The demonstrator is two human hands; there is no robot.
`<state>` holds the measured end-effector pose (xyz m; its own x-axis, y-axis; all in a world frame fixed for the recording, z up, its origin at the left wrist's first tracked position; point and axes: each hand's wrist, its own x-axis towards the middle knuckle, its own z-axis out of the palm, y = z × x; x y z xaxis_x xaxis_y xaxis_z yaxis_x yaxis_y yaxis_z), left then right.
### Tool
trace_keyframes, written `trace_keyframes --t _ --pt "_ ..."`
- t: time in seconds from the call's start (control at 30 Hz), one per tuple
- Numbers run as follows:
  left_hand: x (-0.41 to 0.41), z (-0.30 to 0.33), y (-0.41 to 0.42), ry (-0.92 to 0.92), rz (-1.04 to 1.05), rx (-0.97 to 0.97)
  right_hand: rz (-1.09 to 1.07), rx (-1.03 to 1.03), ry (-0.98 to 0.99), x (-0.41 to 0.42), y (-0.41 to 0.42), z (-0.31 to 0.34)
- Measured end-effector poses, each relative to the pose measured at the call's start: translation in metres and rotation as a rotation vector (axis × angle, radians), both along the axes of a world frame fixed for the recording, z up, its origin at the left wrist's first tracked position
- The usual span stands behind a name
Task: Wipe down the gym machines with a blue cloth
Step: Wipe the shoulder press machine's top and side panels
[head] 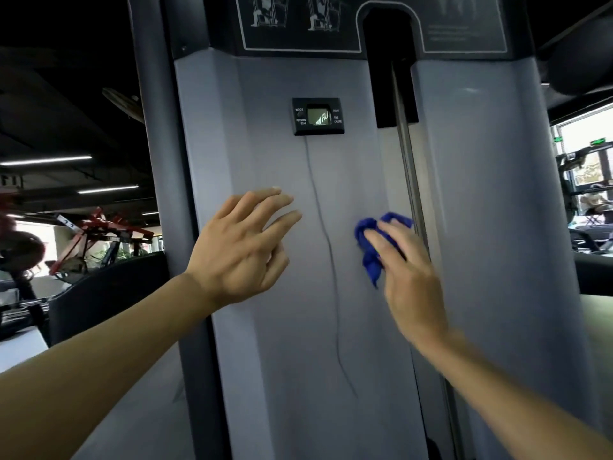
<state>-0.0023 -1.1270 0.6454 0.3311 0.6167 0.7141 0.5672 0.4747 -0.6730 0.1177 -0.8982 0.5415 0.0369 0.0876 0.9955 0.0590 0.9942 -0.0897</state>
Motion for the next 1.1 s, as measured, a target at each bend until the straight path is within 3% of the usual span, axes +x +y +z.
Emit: trace_keyframes --t 0.07,0.17,0.33,0.47,0.57,0.67,0.77,0.83,0.93,1.03,1.1 --pt "-0.001 0.000 0.000 0.003 -0.011 0.002 -0.012 0.010 -0.054 0.000 0.003 -0.030" --pt "-0.002 -0.001 0.000 0.008 -0.018 -0.005 -0.017 -0.014 -0.026 -0.006 0.009 0.003" --pt "0.002 -0.005 -0.001 -0.005 -0.051 0.194 0.081 -0.325 0.187 -0.030 -0.042 0.059" --pt "0.001 -0.019 -0.007 -0.104 -0.051 0.322 0.086 0.048 0.115 -0.056 -0.121 0.011" --pt "-0.014 -0.039 -0.029 -0.053 0.039 0.218 0.071 0.253 0.004 -0.045 -0.088 0.006" --pt "-0.026 -0.051 -0.053 0.001 0.124 0.076 0.044 -0.062 0.049 -0.031 -0.032 0.009" --pt "-0.028 -0.048 -0.066 -0.011 0.152 -0.005 0.111 -0.376 0.151 -0.037 -0.059 0.021" --pt "-0.030 -0.041 -0.073 -0.031 0.113 -0.062 0.171 -0.266 0.143 -0.048 -0.102 0.016" --pt "-0.034 -0.030 -0.086 -0.056 0.092 -0.156 0.203 0.007 -0.069 -0.049 -0.137 -0.013" --pt "-0.037 -0.025 -0.094 -0.102 0.087 -0.199 0.344 -0.178 0.006 -0.040 -0.144 0.012" --pt "-0.036 -0.025 -0.093 -0.247 0.000 -0.186 0.357 -0.270 0.115 -0.046 -0.167 0.043"
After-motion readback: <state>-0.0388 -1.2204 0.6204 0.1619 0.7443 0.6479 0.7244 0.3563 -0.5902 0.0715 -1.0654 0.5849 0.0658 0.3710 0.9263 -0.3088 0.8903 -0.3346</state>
